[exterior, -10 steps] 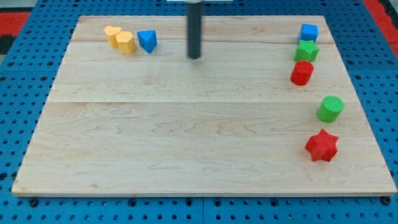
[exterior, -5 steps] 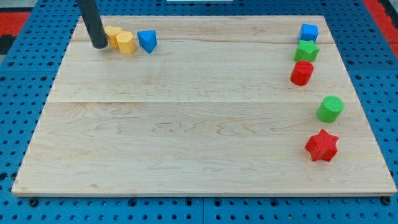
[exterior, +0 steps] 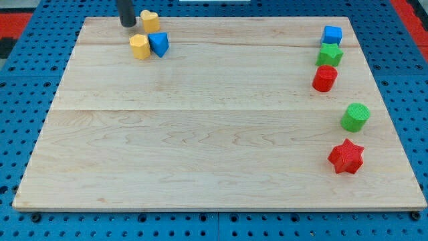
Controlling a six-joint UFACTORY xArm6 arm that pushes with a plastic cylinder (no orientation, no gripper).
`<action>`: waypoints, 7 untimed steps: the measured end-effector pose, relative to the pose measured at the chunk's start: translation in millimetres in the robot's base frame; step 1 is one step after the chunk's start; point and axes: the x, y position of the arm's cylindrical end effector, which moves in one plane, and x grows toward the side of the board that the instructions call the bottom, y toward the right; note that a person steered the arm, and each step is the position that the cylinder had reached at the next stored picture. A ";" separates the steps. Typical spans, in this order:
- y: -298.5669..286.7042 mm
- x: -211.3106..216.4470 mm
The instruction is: Push yellow heart above blue cube
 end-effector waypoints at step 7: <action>220.7 39.5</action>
